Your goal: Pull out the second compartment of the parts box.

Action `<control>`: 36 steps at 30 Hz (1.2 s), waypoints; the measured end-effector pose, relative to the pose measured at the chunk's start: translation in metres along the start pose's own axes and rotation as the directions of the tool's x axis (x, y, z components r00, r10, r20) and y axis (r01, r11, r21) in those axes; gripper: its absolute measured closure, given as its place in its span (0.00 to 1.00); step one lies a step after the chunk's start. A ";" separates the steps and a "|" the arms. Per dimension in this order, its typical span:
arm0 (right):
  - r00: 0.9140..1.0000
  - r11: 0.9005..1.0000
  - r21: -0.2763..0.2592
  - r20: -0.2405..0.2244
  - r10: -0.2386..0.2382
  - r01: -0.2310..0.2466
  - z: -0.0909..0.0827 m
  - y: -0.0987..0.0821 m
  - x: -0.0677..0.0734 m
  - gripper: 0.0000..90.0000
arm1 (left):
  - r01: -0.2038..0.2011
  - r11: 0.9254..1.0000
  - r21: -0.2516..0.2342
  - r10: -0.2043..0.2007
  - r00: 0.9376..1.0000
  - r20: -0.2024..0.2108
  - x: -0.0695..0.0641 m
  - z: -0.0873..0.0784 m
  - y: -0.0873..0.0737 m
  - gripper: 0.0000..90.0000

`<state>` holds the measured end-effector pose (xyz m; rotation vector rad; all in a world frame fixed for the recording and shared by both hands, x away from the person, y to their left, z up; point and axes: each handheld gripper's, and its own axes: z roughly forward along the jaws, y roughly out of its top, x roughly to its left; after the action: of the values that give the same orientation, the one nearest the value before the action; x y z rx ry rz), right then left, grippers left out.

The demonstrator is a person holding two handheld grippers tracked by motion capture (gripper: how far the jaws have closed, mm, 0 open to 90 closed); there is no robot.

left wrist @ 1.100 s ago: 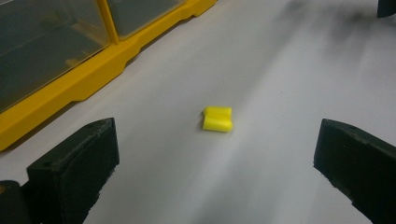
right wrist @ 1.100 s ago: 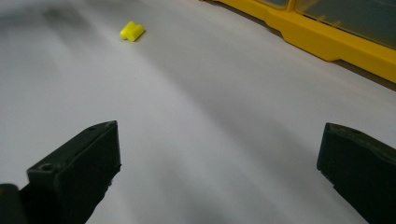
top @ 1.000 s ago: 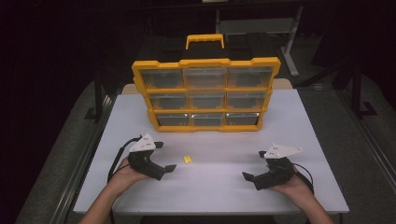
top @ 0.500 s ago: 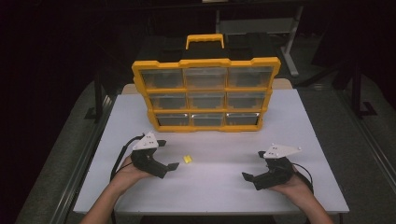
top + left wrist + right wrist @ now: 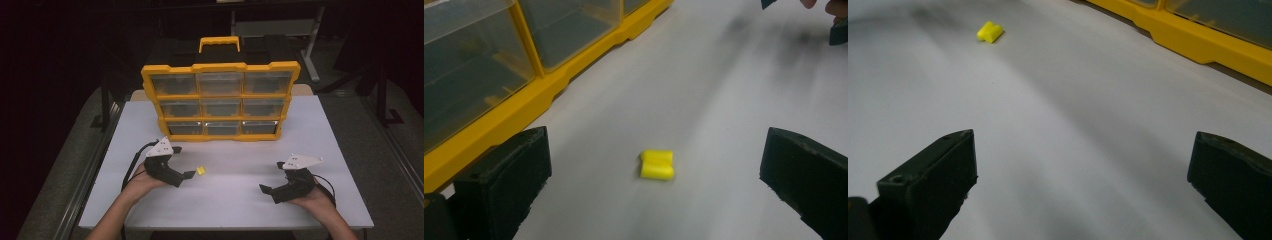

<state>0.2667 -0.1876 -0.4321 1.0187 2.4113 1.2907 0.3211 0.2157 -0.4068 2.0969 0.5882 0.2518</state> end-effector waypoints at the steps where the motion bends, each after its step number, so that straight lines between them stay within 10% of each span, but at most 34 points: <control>1: 1.000 1.000 0.000 0.000 0.000 0.000 0.000 0.000 0.000 0.00 | 0.000 1.000 0.000 0.000 1.000 0.000 0.000 0.000 0.000 0.00; 36: 1.000 1.000 -0.008 -0.009 0.003 -0.003 0.000 0.000 0.000 0.00 | -0.027 0.999 -0.033 0.027 1.000 0.011 0.001 0.019 0.019 0.03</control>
<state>0.2670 -0.1876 -0.4321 1.0168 2.4106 1.3072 0.3350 0.1931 -0.4023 2.0748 0.5456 0.2630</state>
